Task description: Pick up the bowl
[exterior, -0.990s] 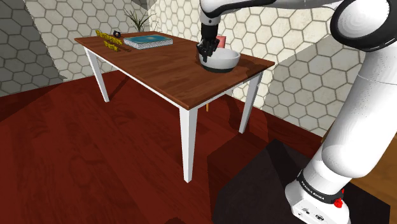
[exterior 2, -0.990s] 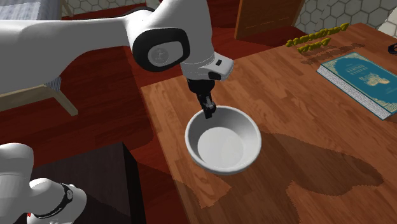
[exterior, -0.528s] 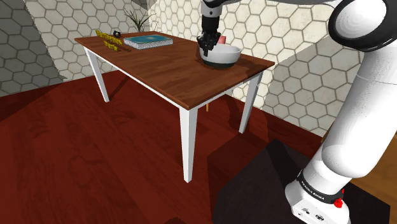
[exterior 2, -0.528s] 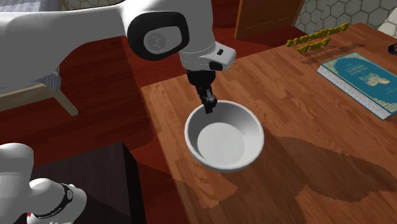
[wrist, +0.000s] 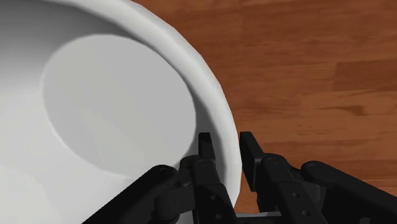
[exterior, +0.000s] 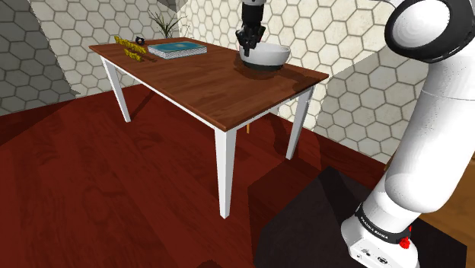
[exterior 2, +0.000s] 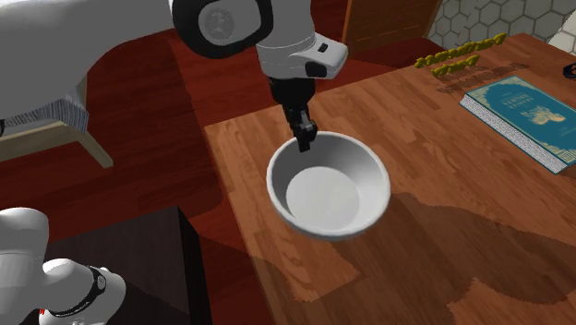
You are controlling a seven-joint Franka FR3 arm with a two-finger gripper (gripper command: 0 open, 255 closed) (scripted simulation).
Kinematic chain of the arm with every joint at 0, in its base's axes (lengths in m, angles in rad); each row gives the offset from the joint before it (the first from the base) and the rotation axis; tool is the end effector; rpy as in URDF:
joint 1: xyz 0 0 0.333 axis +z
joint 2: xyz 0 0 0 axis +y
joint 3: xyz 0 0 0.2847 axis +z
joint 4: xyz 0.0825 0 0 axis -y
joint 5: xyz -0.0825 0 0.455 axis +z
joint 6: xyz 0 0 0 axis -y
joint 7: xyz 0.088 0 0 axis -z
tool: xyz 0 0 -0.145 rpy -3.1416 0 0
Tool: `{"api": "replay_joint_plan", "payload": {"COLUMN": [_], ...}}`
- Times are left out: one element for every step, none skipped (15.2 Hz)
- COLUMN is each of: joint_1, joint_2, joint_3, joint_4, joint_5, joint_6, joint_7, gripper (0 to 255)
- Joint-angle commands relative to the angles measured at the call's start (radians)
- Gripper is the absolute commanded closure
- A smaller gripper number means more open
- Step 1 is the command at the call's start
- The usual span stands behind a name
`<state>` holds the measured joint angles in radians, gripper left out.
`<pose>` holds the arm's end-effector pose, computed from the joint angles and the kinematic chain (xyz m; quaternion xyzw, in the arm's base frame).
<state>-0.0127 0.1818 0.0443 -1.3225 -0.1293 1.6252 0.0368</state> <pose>0.6861 0.0012 0.5784 0.9963 -0.0036 0.0624 0.0585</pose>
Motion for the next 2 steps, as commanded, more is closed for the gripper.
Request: {"api": "replay_joint_plan", "payload": {"joint_1": [0.001,0.001], "joint_2": [0.005,0.005], "joint_3": [0.001,0.001], "joint_4": [0.025,0.026], "joint_5": [-0.001,-0.001], "joint_6": [-0.019,-0.019], "joint_7": [-0.001,-0.001], "gripper": [255,255]}}
